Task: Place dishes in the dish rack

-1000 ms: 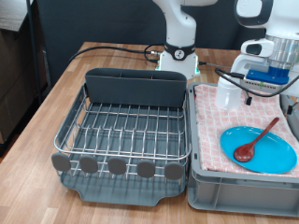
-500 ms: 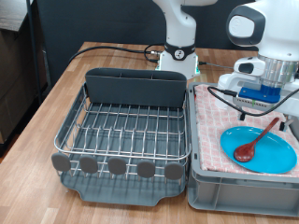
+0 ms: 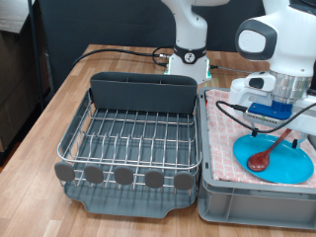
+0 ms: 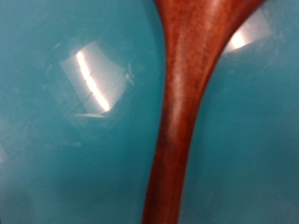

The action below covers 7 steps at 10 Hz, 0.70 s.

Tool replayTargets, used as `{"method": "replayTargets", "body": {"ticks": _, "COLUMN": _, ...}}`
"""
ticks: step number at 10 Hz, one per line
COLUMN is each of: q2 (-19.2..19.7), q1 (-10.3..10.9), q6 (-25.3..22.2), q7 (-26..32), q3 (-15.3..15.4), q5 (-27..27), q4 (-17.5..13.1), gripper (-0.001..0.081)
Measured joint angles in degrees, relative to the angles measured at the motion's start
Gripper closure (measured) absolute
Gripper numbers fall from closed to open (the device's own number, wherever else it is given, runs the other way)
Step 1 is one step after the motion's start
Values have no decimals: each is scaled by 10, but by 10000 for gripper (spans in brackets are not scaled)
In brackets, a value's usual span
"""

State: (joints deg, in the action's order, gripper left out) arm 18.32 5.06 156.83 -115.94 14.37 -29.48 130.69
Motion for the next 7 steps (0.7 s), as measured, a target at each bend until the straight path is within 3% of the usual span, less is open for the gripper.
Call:
{"method": "replayTargets", "body": {"ticks": 4, "q2": 21, "q1": 11, "q6": 23, "q7": -30, "q3": -13, "q5": -5, "q4": -6, "gripper": 3}}
{"method": "replayTargets", "body": {"ticks": 5, "q2": 25, "q1": 17, "q6": 25, "q7": -38, "q3": -18, "q5": -8, "q4": -8, "gripper": 88}}
{"method": "replayTargets", "body": {"ticks": 6, "q2": 26, "q1": 21, "q6": 25, "q7": -42, "q3": -21, "q5": -9, "q4": -9, "gripper": 281}}
{"method": "replayTargets", "body": {"ticks": 7, "q2": 26, "q1": 23, "q6": 25, "q7": -47, "q3": -22, "q5": -9, "q4": -10, "gripper": 281}}
